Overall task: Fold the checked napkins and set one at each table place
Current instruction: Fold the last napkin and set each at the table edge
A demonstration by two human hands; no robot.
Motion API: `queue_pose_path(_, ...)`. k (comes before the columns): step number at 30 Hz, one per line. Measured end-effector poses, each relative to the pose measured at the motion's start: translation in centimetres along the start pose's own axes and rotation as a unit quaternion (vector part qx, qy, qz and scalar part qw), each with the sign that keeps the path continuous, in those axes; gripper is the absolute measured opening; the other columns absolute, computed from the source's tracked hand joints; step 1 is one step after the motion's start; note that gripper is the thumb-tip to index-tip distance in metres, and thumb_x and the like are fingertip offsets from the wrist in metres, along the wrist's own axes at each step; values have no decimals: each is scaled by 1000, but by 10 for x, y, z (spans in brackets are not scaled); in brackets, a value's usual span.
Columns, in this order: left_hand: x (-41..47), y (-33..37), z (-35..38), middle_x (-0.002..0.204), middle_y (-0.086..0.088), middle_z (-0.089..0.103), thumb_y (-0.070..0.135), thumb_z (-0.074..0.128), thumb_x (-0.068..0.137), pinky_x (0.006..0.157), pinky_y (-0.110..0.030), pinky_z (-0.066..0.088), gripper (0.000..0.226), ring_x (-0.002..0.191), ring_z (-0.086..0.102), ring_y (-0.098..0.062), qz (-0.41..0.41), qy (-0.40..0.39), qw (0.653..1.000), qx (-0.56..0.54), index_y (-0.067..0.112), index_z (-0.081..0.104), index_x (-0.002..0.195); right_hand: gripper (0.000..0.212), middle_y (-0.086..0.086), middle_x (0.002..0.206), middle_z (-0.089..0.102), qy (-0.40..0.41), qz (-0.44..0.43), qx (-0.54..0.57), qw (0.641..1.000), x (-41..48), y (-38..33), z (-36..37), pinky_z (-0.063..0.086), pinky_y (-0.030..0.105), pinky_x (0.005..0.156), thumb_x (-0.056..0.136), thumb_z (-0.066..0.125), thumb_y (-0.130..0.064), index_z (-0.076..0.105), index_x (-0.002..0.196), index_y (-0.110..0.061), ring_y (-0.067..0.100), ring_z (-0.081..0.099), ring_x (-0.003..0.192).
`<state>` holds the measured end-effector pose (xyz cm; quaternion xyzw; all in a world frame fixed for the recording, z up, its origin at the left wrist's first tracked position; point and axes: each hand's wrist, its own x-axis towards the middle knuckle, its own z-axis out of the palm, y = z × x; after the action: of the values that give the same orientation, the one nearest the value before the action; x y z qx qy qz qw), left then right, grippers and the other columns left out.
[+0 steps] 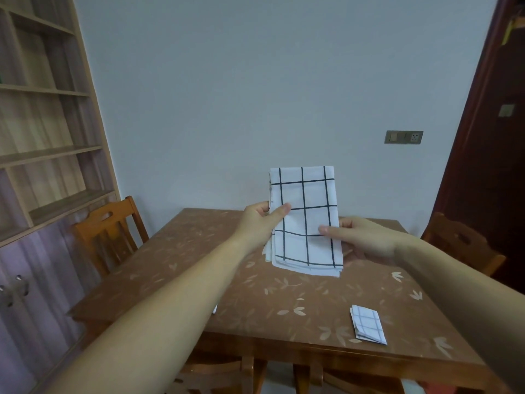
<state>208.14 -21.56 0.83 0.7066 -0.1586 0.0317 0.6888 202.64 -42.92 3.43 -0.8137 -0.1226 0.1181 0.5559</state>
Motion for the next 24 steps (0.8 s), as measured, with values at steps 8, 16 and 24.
queue_pose_path(8, 0, -2, -1, 100, -11, 76, 20, 68, 90, 93, -47, 55, 10, 93, 71, -29, -70, -56, 996, -26, 14, 75, 94, 41, -5, 57, 67, 75, -47, 67, 994, 5, -3, -4, 48, 15, 47, 98, 53, -11, 66, 60, -16, 5, 63, 50)
queue_pose_path(16, -1, 3, -7, 102, -6, 75, 7, 62, 92, 92, -41, 55, 17, 92, 71, -23, -68, -79, 990, -94, 14, 73, 102, 43, -4, 53, 62, 17, -29, 158, 987, 4, 3, -16, 47, 19, 43, 98, 45, 0, 68, 65, -16, 8, 60, 45)
queue_pose_path(24, 0, 6, -9, 68, 1, 68, 1, 50, 94, 53, -25, 46, 45, 57, 62, -14, -95, -109, 982, -121, 26, 76, 68, 45, 7, 78, 70, 31, -44, 213, 976, 5, 3, -22, 55, 25, 50, 94, 39, 8, 71, 71, -13, 18, 68, 60)
